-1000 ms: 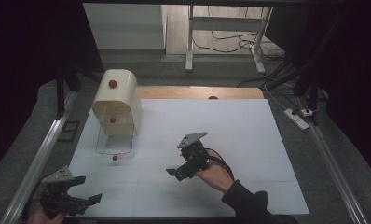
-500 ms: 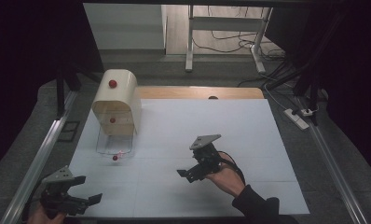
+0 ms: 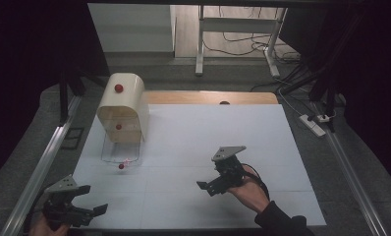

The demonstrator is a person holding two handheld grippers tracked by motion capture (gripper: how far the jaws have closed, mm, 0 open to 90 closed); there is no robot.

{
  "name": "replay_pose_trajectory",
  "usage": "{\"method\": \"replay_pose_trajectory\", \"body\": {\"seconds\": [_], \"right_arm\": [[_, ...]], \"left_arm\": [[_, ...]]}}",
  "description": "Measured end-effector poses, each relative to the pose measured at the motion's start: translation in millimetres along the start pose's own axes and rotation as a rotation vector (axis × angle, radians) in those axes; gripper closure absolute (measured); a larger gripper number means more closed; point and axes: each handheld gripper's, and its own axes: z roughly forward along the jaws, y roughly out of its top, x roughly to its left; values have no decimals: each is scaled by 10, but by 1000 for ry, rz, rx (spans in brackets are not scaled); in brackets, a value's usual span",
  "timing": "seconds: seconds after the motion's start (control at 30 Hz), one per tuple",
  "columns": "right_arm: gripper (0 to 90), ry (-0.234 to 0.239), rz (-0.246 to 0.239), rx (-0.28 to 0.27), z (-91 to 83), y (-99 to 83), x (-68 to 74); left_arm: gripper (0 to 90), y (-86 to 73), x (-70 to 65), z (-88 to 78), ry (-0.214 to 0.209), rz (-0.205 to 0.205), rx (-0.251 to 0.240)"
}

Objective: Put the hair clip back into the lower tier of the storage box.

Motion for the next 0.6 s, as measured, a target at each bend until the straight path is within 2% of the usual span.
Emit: {"method": "replay_pose_trajectory", "body": {"seconds": [0.33,0.6], "right_arm": [[0,-36,11,12,-110,-128,-43],[0,-57,44,7,-209,-229,-112]], "left_arm": [[11,0,-1,-1,0,1,-1],[11,0,0,0,0,0,-1]]}}
